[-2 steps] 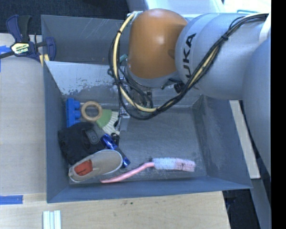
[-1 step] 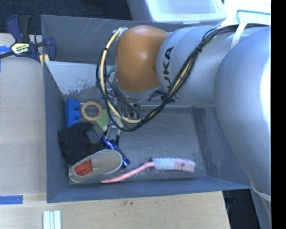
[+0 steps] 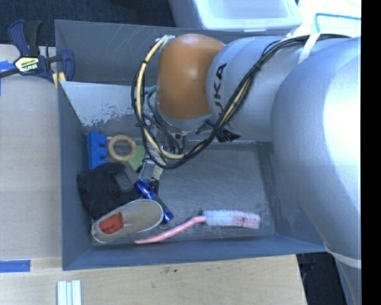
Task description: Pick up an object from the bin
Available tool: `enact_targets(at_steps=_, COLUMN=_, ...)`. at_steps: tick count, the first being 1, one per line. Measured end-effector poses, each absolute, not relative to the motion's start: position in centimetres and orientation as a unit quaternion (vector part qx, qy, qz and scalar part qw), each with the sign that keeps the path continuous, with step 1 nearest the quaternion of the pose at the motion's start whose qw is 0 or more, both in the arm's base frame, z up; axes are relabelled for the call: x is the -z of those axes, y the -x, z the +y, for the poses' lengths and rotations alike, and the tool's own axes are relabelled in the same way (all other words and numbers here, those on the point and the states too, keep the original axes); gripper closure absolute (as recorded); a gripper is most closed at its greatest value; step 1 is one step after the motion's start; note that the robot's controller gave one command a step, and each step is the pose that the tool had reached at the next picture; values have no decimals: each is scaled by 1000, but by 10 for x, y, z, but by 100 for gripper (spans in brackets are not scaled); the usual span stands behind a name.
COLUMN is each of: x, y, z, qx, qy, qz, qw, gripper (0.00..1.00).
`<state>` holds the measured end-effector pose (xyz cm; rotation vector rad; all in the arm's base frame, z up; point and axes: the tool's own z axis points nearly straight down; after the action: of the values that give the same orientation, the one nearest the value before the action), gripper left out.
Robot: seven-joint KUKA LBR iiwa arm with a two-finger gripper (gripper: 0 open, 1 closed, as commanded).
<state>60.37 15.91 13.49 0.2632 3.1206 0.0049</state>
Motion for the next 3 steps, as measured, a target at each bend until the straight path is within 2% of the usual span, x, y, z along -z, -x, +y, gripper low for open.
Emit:
enact_targets(at_steps=1, x=-145, y=-588, z=163, qx=0, qy=-10, qz=1000, qw=1, gripper=0)
enact_targets(at_steps=2, x=-87, y=-605, z=167, qx=0, qy=40, qz=999, qw=4, gripper=0)
enact_targets(at_steps=3, x=-127, y=-594, z=176, qx=-3, qy=1, qz=1000, qw=9, gripper=0)
